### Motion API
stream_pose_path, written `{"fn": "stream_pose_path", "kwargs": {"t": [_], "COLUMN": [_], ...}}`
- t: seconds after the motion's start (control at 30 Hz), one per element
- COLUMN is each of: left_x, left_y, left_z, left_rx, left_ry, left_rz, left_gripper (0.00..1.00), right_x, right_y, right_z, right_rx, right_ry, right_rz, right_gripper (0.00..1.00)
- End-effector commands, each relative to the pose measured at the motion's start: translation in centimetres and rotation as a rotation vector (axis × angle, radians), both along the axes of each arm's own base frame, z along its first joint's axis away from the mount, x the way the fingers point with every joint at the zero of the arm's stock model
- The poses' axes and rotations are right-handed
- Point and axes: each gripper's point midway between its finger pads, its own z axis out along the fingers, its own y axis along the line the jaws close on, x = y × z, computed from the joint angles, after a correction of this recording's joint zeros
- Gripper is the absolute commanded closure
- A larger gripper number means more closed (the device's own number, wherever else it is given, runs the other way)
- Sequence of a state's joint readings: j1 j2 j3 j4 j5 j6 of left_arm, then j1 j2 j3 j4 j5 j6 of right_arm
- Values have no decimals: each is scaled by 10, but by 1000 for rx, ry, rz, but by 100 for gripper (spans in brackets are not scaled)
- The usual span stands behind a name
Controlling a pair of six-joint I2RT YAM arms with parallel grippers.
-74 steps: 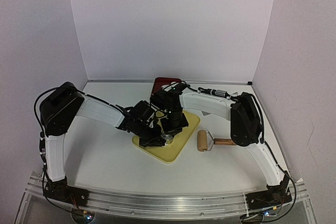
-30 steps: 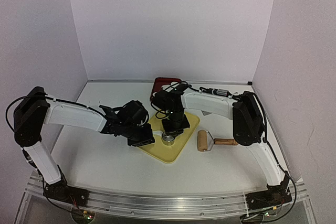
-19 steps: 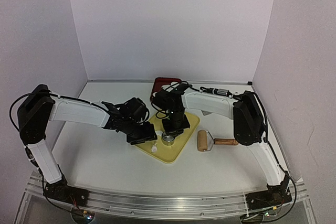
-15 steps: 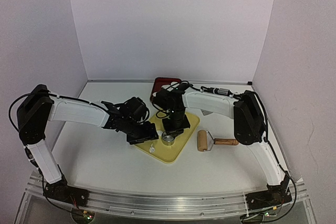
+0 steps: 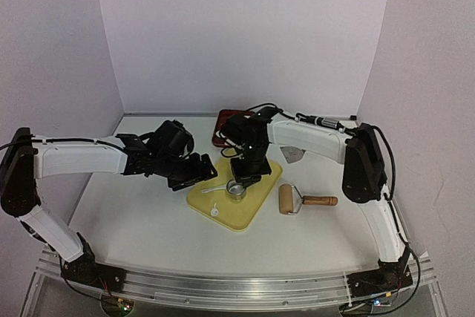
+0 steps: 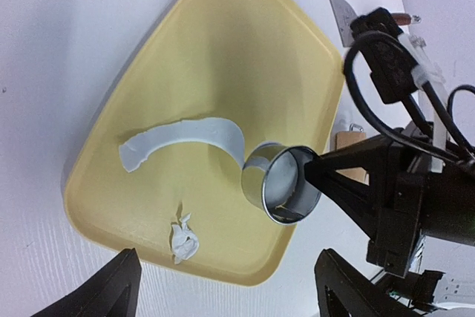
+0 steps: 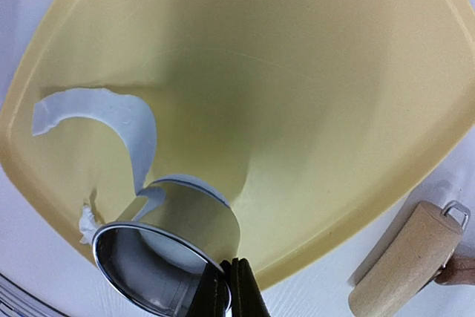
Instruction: Roll out the dumpling wrappers from the dough
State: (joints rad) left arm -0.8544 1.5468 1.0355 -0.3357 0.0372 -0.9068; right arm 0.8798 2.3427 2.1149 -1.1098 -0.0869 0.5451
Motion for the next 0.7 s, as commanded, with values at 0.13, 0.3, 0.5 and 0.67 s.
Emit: {"fn": "stream_pose_path", "kwargs": {"t": [0.13,0.3,0.5,0.67], "left_x": [10,14,21,29], "left_y": [9,-6,-17,-29], "left_z": [26,20,-15,-36], "left_rx": [-63,-98,19,86], "left_ry": [-31,-4,52,85], "left_rz": [48,-9,-91,-145], "left_gripper": [17,16,22,30], "right_x": [-5,-11,-12,-12], "right_y": [-13,-26,-42,-49], "right_z": [64,50,27,13], "right_rx": [93,89,110,95], "right_ry": [-60,-28,26,54], "right_rz": [-41,-9,-35,-45], "right_gripper": [100,100,100,100]}}
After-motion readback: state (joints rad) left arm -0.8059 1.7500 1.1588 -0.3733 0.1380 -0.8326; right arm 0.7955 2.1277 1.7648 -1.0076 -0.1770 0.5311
